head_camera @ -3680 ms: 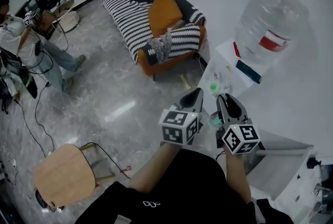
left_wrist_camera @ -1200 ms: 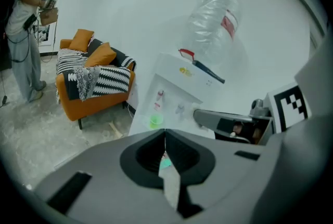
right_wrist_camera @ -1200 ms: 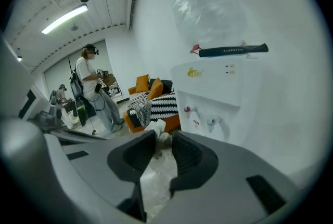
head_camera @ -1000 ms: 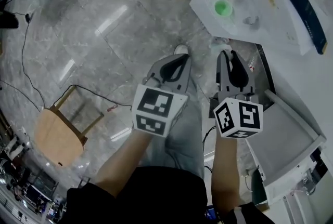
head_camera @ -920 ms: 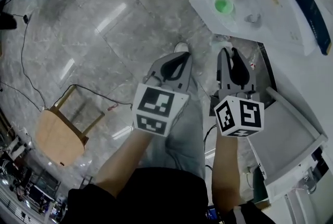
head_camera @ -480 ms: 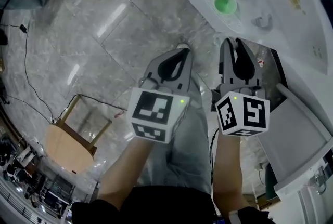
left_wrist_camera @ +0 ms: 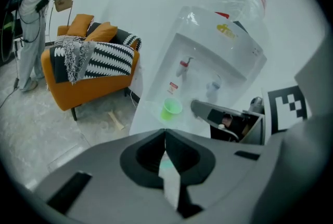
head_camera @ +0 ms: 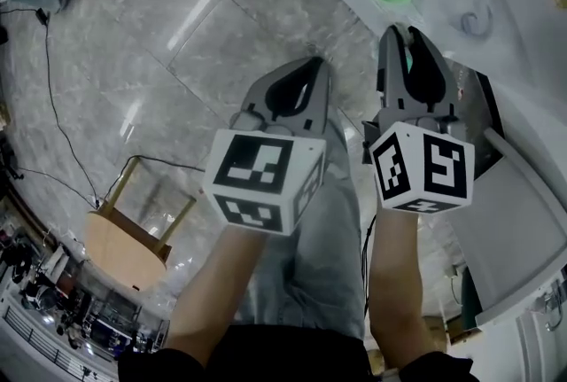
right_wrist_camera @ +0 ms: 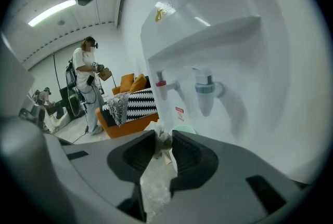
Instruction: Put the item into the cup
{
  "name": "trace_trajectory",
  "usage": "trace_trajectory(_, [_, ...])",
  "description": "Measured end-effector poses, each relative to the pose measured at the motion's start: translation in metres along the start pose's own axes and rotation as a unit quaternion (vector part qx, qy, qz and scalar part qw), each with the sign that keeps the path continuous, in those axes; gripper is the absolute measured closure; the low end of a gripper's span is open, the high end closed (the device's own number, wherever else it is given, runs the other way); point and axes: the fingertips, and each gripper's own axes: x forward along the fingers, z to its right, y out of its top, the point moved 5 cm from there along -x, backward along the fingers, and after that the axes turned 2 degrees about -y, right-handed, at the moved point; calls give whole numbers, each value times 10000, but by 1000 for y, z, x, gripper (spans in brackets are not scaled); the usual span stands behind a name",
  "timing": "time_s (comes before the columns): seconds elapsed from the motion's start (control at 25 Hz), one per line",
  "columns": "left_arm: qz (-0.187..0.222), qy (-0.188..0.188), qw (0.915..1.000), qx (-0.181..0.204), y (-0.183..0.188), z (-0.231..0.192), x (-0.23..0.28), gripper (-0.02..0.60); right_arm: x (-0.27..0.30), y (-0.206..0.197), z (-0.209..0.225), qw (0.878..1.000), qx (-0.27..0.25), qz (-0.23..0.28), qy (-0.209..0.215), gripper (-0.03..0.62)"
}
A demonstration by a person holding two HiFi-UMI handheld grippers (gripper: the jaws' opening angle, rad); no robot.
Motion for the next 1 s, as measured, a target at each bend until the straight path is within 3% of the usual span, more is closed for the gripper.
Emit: trace_trajectory(1.0, [-364,201,9991,-97,-13,-34,15,568,74,-6,24,9984,-409,144,-358,488])
